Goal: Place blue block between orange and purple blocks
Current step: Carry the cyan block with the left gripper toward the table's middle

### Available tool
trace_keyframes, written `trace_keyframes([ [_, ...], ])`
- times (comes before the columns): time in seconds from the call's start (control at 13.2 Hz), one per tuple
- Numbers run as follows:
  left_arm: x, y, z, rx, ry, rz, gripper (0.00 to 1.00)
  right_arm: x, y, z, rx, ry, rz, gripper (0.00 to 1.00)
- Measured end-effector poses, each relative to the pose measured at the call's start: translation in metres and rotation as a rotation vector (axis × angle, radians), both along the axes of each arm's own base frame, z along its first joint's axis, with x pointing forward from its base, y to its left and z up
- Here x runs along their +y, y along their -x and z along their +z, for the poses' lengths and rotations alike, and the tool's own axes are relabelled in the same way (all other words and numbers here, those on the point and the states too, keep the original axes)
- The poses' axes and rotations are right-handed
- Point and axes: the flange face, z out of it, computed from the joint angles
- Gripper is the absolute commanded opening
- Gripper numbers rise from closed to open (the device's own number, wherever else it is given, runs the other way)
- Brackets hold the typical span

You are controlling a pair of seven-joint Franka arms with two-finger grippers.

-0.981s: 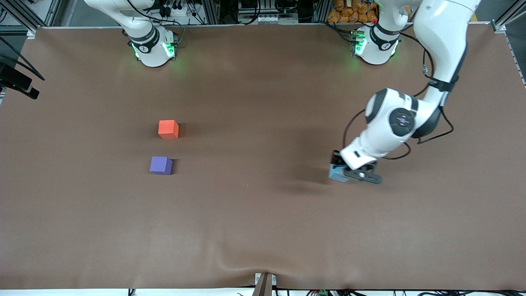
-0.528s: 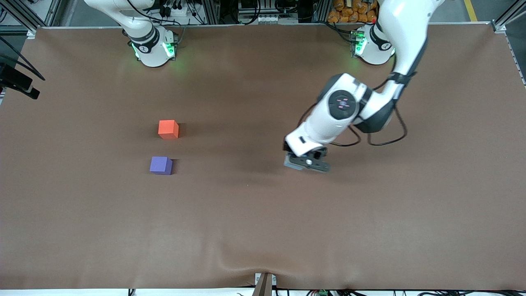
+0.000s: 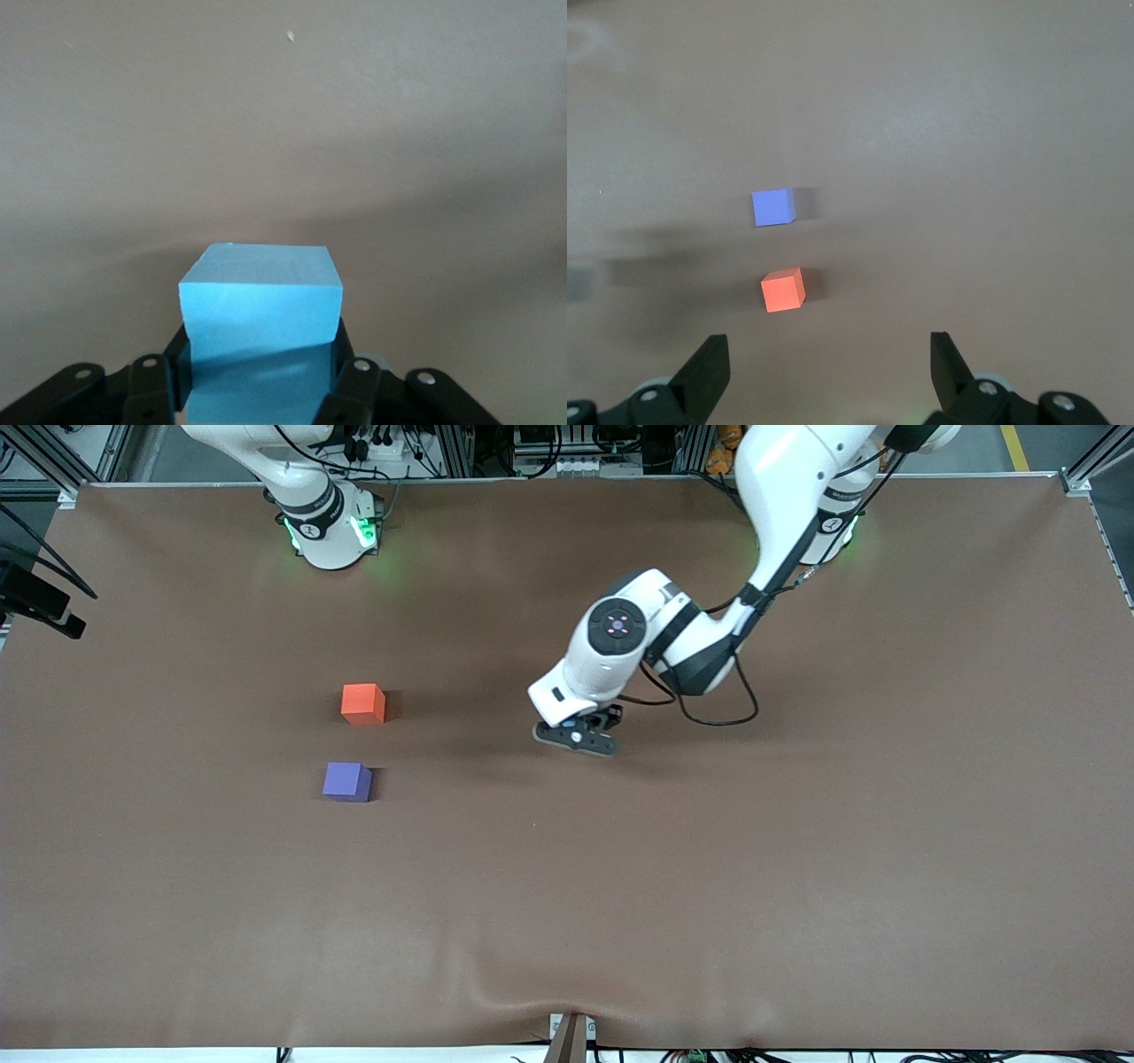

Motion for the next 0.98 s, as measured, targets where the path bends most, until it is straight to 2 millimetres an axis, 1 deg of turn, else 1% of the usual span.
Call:
trace_keyframes([
  [0.23, -0.049, 0.033, -0.007, -0.021, -0.020, 0.041, 0.00, 0.000, 0.000, 0.000, 0.001, 0.000, 0.000, 1.00],
  [0.3, -0.060, 0.041, -0.010, -0.031, -0.028, 0.043, 0.00, 0.000, 0.000, -0.001, 0.001, 0.000, 0.000, 1.00],
  [0.38, -0.066, 0.043, -0.014, -0.038, -0.031, 0.046, 0.00, 0.000, -0.001, -0.001, 0.002, 0.000, 0.000, 1.00],
  [0.6, -0.073, 0.031, -0.023, -0.044, -0.020, 0.059, 0.00, 0.000, -0.004, -0.006, 0.013, 0.000, 0.000, 1.00],
  [0.68, -0.077, 0.031, -0.027, -0.044, -0.016, 0.057, 0.00, 0.000, -0.005, -0.009, 0.017, 0.000, 0.000, 1.00],
  [0.83, -0.086, 0.038, -0.035, -0.038, -0.018, 0.044, 0.00, 0.000, -0.008, -0.013, 0.026, 0.000, 0.000, 1.00],
  [0.98, -0.098, 0.058, -0.047, -0.025, -0.030, 0.025, 0.00, 0.000, -0.014, -0.024, 0.045, -0.001, 0.000, 1.00],
])
